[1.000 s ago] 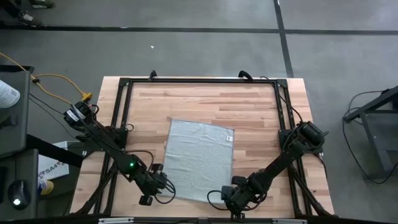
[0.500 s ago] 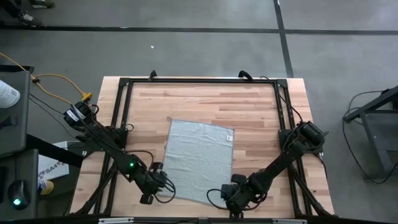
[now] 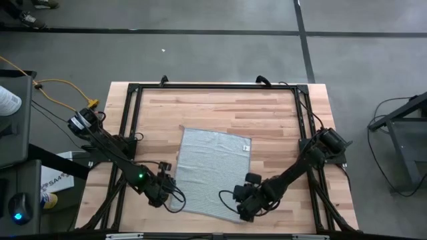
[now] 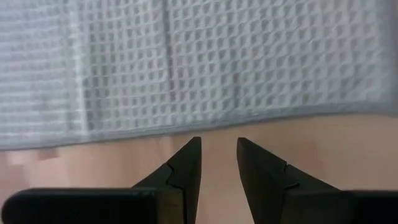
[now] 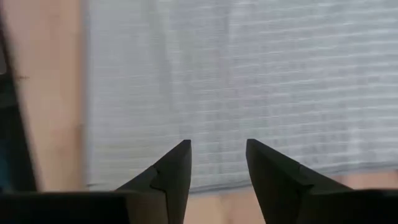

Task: Fold microfiber towels
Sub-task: Fold the gray towel

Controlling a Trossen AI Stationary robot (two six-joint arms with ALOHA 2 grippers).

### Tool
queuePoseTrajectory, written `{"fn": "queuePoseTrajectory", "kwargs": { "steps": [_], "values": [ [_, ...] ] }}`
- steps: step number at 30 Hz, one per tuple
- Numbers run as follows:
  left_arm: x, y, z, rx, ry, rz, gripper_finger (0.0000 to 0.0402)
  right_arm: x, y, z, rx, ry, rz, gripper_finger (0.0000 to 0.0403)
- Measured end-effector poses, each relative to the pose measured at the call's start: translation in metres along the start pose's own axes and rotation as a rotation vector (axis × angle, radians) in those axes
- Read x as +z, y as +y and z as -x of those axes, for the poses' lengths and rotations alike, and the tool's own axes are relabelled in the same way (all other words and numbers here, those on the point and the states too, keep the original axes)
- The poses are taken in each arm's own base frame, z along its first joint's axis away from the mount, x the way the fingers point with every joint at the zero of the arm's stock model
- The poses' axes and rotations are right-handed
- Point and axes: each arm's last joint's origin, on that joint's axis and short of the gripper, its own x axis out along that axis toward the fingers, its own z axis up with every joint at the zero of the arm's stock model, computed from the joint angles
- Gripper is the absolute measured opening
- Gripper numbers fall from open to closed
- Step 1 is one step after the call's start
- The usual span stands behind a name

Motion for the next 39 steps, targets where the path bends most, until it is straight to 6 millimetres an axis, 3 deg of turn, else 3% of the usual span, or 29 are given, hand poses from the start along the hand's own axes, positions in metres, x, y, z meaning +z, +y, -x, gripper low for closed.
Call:
{"fn": "queuePoseTrajectory", "kwargs": {
  "steps": [6,10,16,21,29,34,39],
  "values": [
    [-0.003,0.01,0.014,0.066,-0.01,-0.091,0.0064,0.008,-0.017,-0.003,-0.076,0.035,-0.022,0.0139],
    [-0.003,0.027,0.023,0.113,0.01,-0.062,0.0043,0.019,-0.03,-0.007,-0.104,0.046,-0.033,0.0136],
    [0.004,0.059,0.027,0.126,0.034,-0.03,0.004,0.037,-0.052,-0.012,-0.13,0.054,-0.077,0.0136],
    [0.01,0.081,0.022,0.098,0.06,-0.035,0.004,0.038,-0.062,-0.004,-0.198,0.056,-0.121,0.0136],
    [0.028,0.097,0.018,-0.004,-0.073,0.015,0.004,0.021,-0.063,0.021,-0.329,0.04,-0.168,0.0136],
    [0.038,0.093,0.019,-0.092,-0.171,0.035,0.004,-0.005,-0.057,0.013,-0.294,0.005,-0.194,0.0136],
    [0.026,0.092,0.004,-0.106,-0.197,0.072,0.004,-0.025,-0.059,0.001,-0.275,0.005,-0.23,0.0136]
  ]
}}
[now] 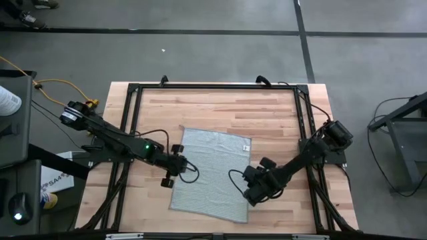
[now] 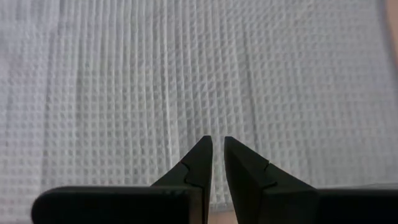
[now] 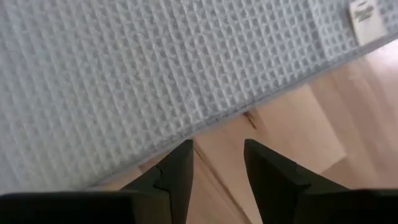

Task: Fold microfiber towels
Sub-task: Fold the gray towel

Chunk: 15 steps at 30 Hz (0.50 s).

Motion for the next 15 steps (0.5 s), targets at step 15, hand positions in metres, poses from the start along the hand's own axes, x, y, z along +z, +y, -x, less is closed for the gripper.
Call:
{"fn": "queuePoseTrajectory", "kwargs": {
  "steps": [15],
  "values": [
    [-0.019,0.003,-0.013,0.047,-0.047,-0.123,0.004,0.027,0.015,-0.004,0.222,-0.109,-0.027,0.0136]
  ]
}}
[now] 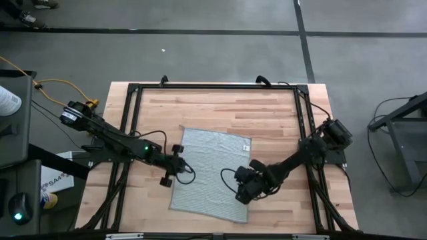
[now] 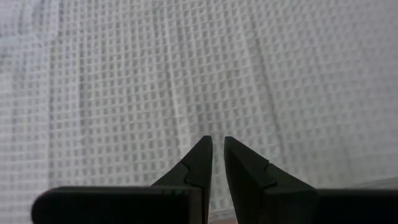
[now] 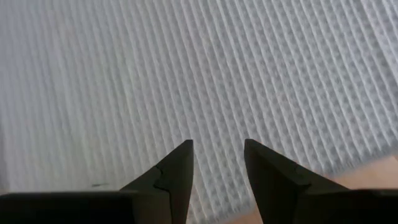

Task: Fold microfiber towels
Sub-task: Fold the gray towel

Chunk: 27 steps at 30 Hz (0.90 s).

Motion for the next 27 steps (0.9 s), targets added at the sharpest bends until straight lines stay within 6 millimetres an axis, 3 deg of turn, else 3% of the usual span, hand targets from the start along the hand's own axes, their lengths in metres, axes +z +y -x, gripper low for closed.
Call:
{"fn": "queuePoseTrajectory", "kwargs": {
  "steps": [4,11,15,27],
  "values": [
    [-0.004,0.002,-0.003,0.019,-0.016,-0.017,0.004,0.009,-0.004,-0.004,0.016,0.01,-0.001,0.0136],
    [-0.027,0.014,-0.013,-0.019,-0.089,0.071,0.004,0.02,-0.012,-0.008,0.028,0.048,-0.008,0.0136],
    [-0.025,0.015,-0.01,-0.086,-0.129,0.053,0.004,0.022,-0.014,-0.009,0.035,0.061,-0.013,0.0136],
    [-0.027,0.015,-0.01,-0.063,-0.108,0.048,0.004,0.024,-0.014,-0.01,0.05,0.057,0.048,0.0136]
  ]
}}
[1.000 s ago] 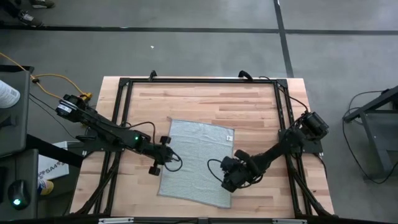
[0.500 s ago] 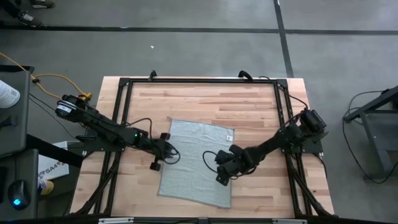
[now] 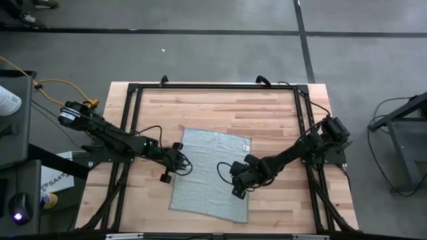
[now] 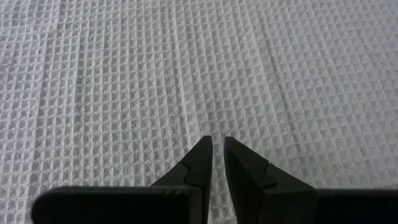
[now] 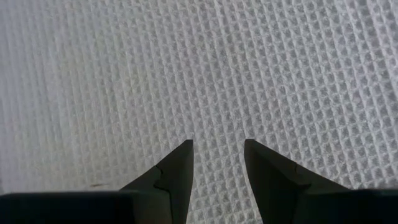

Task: Fold microfiber towels
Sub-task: Fold the gray towel

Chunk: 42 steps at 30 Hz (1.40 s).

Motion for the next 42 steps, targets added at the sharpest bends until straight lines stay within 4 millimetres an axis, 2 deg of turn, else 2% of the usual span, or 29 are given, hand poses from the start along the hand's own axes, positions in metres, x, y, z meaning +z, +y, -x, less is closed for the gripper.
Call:
{"fn": "queuePoseTrajectory", "kwargs": {
  "steps": [7,13,19,27,37,42],
  "values": [
    [-0.001,0.0,0.0,-0.006,0.007,0.0,0.004,0.0,0.0,0.0,0.0,0.003,0.073,0.0136],
    [-0.001,0.0,0.0,-0.008,0.007,0.088,0.004,0.0,-0.008,-0.001,-0.021,0.08,-0.006,0.0136],
    [-0.001,0.0,0.0,-0.007,0.011,0.062,0.004,0.01,-0.024,-0.005,-0.039,0.136,-0.082,0.0136],
    [-0.005,0.0,0.0,-0.003,0.054,0.016,0.004,0.014,-0.029,-0.006,-0.033,0.15,-0.113,0.0136],
    [-0.006,0.001,0.0,0.027,0.066,0.024,0.004,-0.001,-0.041,-0.016,-0.083,0.185,-0.092,0.0136],
    [-0.006,0.001,0.0,0.036,0.065,0.046,0.004,-0.003,-0.039,-0.016,-0.073,0.187,-0.072,0.0136]
  ]
}}
